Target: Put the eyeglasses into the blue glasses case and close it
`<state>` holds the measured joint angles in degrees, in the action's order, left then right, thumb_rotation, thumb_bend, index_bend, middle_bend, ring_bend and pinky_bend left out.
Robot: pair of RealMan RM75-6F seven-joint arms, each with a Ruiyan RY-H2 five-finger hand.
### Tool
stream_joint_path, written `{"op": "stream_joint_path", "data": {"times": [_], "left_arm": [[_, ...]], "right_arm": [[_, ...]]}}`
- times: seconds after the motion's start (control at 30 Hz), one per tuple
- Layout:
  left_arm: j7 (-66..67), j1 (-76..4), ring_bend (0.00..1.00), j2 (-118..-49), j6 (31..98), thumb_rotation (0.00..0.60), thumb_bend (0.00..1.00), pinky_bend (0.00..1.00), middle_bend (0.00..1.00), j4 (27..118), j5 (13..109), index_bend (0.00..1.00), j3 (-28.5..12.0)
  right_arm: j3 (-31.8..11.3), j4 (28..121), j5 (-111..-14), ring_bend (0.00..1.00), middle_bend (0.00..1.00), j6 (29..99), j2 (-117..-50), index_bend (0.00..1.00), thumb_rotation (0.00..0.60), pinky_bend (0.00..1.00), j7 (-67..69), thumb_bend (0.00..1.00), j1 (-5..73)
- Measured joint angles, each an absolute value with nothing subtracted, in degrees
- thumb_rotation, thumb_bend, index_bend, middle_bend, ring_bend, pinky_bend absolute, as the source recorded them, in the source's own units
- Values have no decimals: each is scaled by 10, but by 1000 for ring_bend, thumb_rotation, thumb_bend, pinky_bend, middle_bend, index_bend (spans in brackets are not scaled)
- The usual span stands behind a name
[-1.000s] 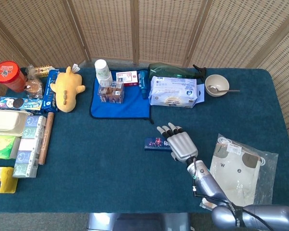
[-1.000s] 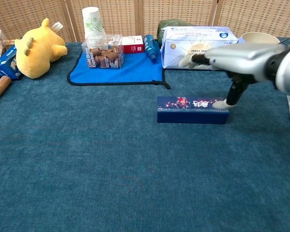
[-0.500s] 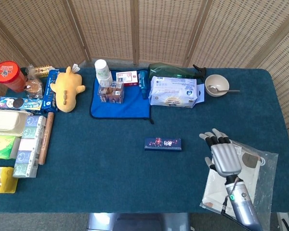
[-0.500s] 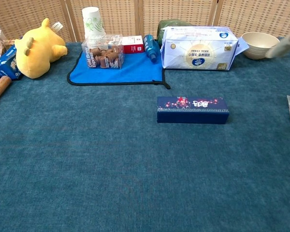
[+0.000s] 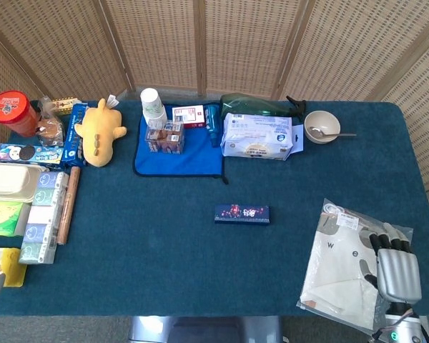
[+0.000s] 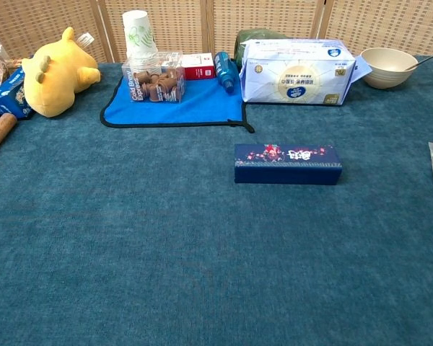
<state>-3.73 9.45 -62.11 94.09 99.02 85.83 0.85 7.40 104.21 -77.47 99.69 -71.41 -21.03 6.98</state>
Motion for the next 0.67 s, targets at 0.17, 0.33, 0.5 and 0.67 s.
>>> {"op": "stream_joint_path", "data": {"times": [0.17, 0.33, 0.5, 0.67], "left_arm": [[-28, 105, 0, -622, 959, 600, 292, 0, 96, 997, 873, 143, 16], [-31, 113, 0, -613, 973, 600, 292, 0, 96, 1005, 879, 142, 20], [-33, 114, 0, -609, 977, 600, 292, 0, 95, 1011, 884, 141, 19], [-29, 113, 0, -608, 973, 600, 292, 0, 95, 1013, 886, 140, 20]], "right_arm": [[80, 1021, -805, 151, 274, 1016, -708, 317, 600, 178, -180, 283, 35], [71, 1019, -828, 152, 273, 1017, -701, 317, 600, 177, -170, 285, 24], [63, 1015, -837, 152, 273, 998, -705, 316, 600, 177, -167, 284, 20], [52, 1014, -842, 151, 270, 982, -712, 315, 600, 176, -167, 283, 15]]}}
